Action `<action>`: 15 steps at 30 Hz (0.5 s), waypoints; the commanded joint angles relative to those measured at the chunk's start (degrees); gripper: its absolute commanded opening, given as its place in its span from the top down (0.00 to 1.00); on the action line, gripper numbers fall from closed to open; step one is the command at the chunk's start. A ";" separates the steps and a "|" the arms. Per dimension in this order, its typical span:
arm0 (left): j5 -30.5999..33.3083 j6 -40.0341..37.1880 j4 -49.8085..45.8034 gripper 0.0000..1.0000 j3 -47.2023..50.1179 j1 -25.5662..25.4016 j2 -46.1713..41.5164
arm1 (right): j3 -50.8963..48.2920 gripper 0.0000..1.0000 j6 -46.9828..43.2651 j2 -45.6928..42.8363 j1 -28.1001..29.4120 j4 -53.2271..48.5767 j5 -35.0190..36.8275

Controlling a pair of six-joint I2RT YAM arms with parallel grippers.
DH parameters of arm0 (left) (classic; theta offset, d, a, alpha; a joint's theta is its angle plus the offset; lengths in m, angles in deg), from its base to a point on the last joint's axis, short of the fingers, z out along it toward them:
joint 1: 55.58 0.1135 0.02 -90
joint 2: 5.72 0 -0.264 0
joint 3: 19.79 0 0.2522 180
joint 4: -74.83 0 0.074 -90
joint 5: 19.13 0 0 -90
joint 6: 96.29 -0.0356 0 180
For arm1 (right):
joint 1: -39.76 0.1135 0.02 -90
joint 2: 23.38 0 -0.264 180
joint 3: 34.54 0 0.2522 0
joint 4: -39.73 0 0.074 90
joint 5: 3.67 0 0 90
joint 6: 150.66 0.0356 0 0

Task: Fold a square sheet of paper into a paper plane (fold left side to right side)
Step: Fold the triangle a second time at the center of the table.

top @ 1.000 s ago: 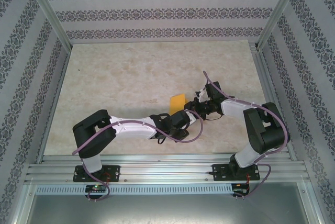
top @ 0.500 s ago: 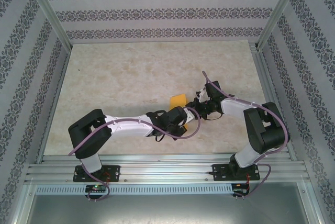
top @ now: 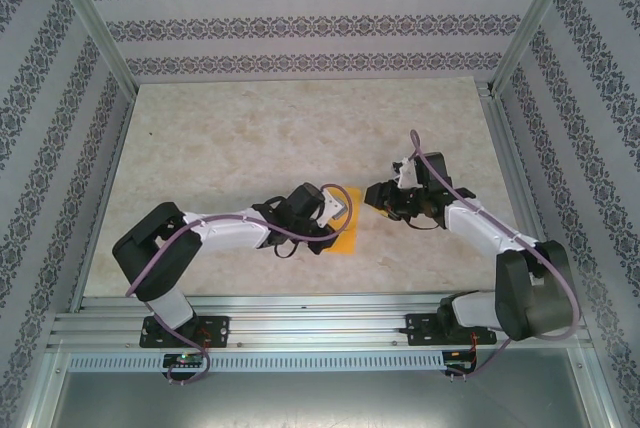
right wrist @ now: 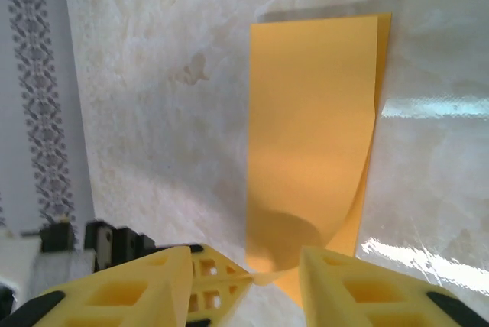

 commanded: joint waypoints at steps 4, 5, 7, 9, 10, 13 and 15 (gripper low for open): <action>-6.13 2.27 4.57 1.00 1.60 3.39 -1.96 | -7.25 0.78 -1.21 -5.89 3.44 1.16 3.33; -6.55 2.33 4.45 1.00 1.61 3.82 -1.83 | -8.54 0.80 -0.18 -6.34 4.92 2.25 3.77; -7.39 2.17 4.50 1.00 1.44 4.39 -1.49 | -10.97 0.84 2.11 -6.60 7.59 5.57 4.22; -7.49 2.07 4.04 1.00 1.02 5.18 -1.03 | -13.25 0.87 4.69 -6.06 9.97 8.95 5.32; -7.72 2.02 3.97 1.00 0.96 5.49 -0.78 | -14.19 0.89 5.92 -5.54 10.82 10.84 5.73; -7.98 2.07 4.07 1.00 1.00 6.26 -0.38 | -15.64 0.90 7.94 -3.20 12.98 14.60 6.87; -8.23 2.07 4.04 1.00 1.06 6.71 -0.14 | -15.18 0.90 8.04 -1.14 14.38 15.09 7.76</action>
